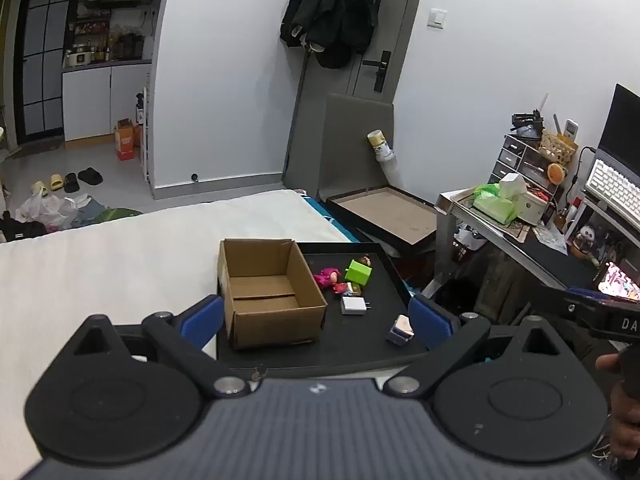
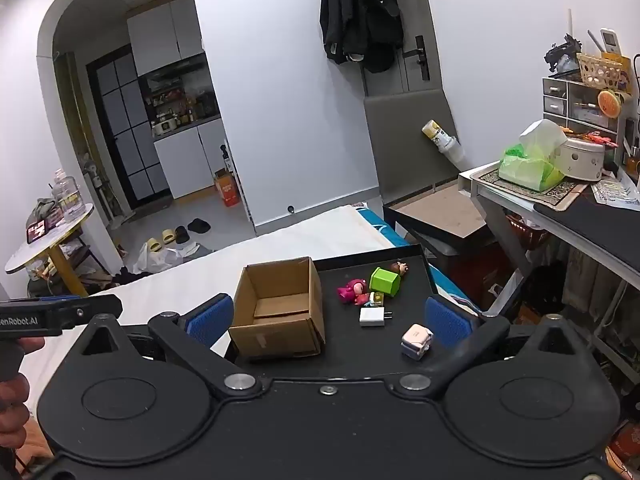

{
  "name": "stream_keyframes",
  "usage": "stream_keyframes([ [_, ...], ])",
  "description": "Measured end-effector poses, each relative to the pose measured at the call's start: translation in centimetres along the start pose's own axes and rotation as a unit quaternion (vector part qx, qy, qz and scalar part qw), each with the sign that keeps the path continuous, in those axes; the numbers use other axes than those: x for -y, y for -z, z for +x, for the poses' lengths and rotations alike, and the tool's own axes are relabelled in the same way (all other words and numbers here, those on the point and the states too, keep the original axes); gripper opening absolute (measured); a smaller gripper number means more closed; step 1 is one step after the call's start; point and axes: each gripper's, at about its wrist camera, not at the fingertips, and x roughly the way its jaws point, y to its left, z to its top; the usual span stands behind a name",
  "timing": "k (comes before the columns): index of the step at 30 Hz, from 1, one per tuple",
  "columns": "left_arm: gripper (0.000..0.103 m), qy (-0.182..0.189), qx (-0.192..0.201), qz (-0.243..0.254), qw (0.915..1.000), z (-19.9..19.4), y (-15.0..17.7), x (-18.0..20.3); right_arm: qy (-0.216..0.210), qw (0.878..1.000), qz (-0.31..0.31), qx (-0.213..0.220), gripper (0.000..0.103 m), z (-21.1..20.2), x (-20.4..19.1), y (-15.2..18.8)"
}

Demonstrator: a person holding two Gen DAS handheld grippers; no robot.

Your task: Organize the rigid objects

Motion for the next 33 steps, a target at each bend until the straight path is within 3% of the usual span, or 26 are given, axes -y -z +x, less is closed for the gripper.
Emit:
stream_keyframes([
  [33, 0.098, 0.005, -0.019, 0.004, 0.9998, 0.3, 0.4, 0.3, 0.008, 1.0, 0.009, -0.002, 0.103, 0.1, 0.2, 0.4],
])
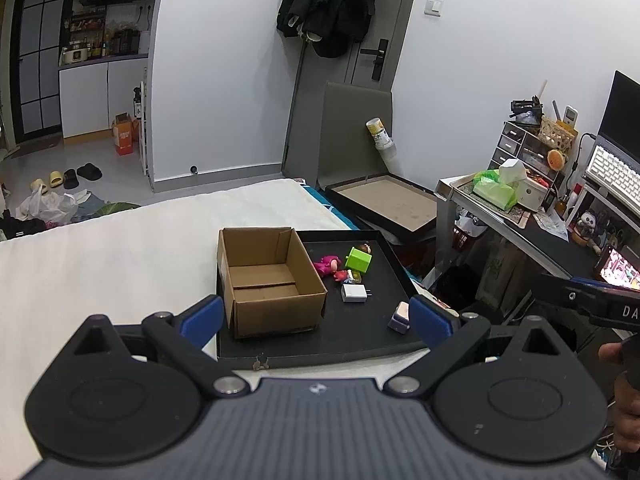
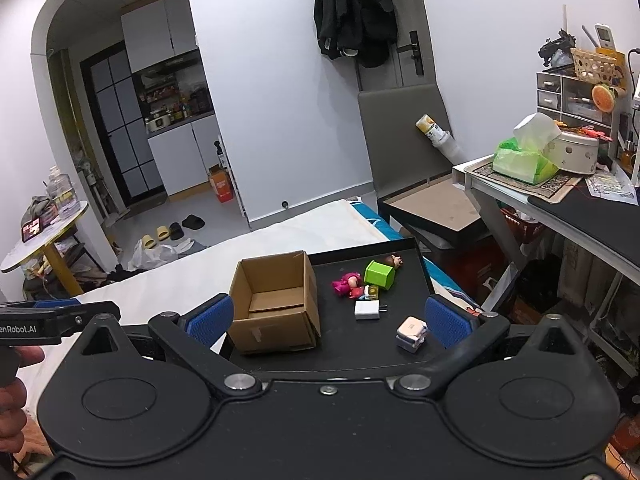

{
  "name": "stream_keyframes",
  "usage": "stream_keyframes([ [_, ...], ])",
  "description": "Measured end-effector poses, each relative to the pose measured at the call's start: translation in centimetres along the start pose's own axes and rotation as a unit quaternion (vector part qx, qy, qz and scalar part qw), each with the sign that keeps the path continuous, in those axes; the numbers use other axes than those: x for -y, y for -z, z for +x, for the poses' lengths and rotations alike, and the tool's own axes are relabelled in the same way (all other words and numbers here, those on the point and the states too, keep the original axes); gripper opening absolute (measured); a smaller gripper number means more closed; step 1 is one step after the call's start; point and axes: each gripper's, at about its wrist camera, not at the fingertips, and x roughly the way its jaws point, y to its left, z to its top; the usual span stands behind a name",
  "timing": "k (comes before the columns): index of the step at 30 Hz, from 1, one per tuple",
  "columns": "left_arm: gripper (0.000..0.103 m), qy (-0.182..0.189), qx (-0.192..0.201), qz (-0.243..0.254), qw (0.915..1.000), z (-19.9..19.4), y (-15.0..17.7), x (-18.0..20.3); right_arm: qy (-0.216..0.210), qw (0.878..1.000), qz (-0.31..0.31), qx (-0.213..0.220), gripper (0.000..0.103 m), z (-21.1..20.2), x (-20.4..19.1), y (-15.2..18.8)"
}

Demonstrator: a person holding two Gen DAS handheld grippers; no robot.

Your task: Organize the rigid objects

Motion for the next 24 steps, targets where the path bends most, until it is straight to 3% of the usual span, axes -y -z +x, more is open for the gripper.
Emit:
stream_keyframes([
  [24, 0.098, 0.0, -0.002, 0.004, 1.0, 0.41, 0.32, 0.14, 0.008, 1.0, -0.001, -0.001, 0.103, -0.21, 0.02, -0.2],
])
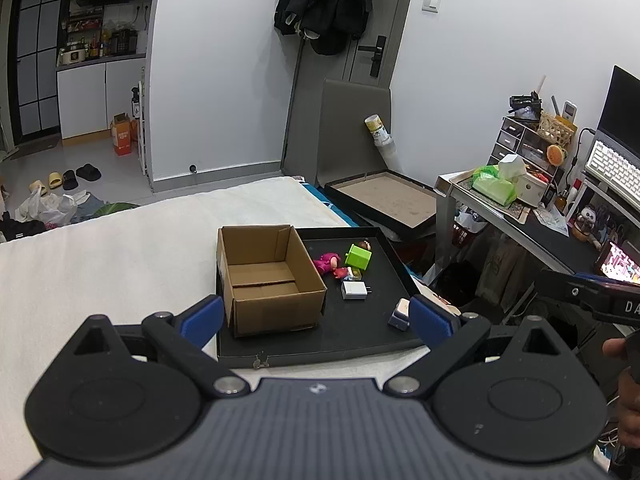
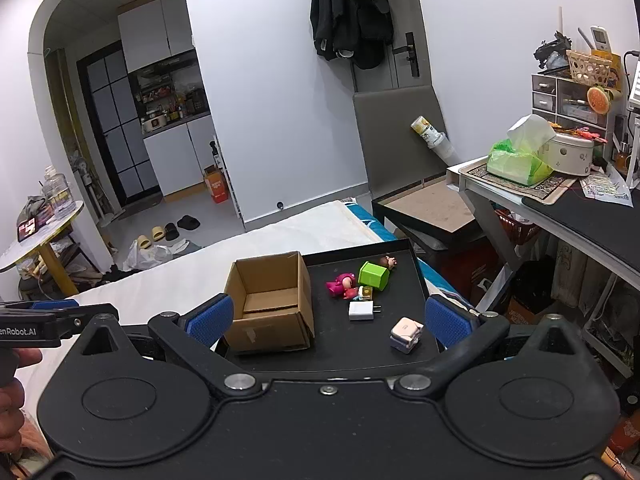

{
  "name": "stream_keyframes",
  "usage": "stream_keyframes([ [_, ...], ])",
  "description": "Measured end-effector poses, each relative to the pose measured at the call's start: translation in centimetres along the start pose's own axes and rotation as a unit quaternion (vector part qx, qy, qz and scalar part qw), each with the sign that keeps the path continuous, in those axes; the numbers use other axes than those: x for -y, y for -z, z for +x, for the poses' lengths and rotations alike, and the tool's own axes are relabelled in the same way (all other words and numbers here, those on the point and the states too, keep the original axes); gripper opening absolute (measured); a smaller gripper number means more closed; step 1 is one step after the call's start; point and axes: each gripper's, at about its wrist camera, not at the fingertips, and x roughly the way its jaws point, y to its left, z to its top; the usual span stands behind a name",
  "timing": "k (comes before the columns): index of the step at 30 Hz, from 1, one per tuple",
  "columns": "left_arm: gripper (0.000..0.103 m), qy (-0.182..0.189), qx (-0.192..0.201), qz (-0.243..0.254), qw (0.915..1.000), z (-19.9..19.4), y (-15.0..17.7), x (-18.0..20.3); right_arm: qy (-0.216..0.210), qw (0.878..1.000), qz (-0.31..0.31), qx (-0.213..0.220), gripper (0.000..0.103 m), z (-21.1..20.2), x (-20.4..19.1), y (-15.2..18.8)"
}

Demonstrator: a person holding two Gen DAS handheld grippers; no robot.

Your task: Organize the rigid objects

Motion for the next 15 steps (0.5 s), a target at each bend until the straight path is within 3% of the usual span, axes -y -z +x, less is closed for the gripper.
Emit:
stream_keyframes([
  [15, 0.098, -0.003, -0.002, -0.001, 1.0, 0.15, 0.15, -0.08, 0.002, 1.0, 0.0, -0.002, 0.103, 0.09, -0.31, 0.03],
])
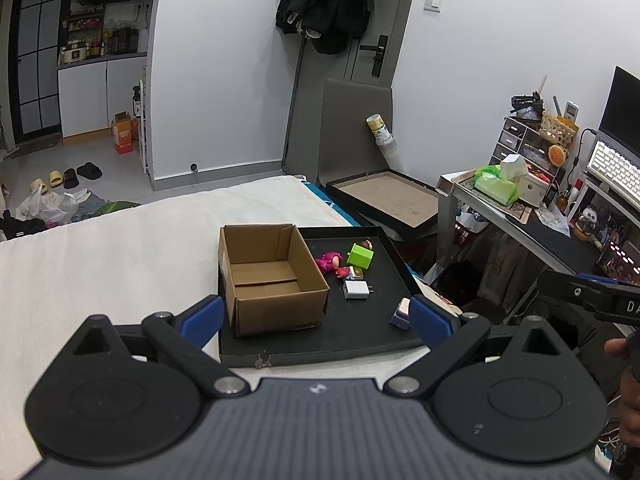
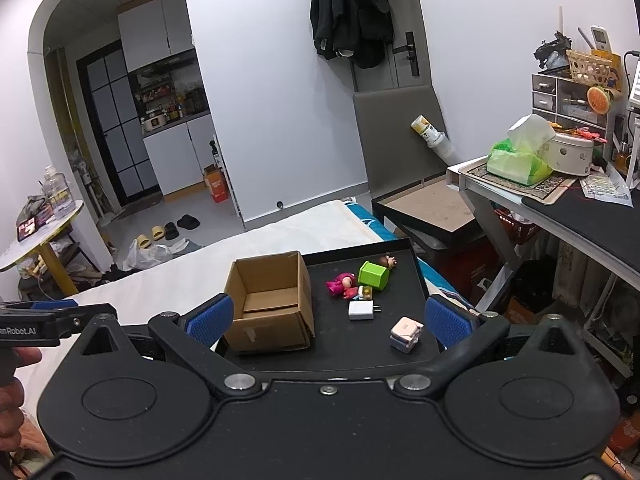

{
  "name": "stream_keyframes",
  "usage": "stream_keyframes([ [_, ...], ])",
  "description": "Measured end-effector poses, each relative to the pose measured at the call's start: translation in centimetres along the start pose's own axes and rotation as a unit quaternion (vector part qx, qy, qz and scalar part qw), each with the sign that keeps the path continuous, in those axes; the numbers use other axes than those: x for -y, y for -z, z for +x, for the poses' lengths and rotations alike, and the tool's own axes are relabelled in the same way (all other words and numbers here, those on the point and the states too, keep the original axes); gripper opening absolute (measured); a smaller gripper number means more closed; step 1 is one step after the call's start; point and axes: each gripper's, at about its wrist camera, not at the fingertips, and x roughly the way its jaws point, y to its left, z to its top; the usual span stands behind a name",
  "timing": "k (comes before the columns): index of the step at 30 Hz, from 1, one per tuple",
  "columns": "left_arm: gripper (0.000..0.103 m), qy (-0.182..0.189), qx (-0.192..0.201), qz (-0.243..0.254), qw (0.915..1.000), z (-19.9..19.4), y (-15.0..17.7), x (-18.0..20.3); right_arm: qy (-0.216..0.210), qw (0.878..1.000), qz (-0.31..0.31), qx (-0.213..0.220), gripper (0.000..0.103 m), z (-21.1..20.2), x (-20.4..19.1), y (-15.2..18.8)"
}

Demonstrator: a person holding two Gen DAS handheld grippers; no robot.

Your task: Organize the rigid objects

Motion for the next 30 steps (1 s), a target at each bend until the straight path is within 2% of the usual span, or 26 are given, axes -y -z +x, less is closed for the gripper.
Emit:
stream_keyframes([
  [15, 0.098, 0.005, -0.024, 0.001, 0.9997, 2.2, -0.4, -0.9, 0.0, 1.0, 0.009, -0.022, 0.103, 1.9, 0.5, 0.2],
  [30, 0.098, 0.0, -0.068, -0.025, 0.9974, 8.2, -2.5, -3.3, 0.017, 0.998, 0.029, -0.056, 0.103, 7.5, 1.4, -1.1],
])
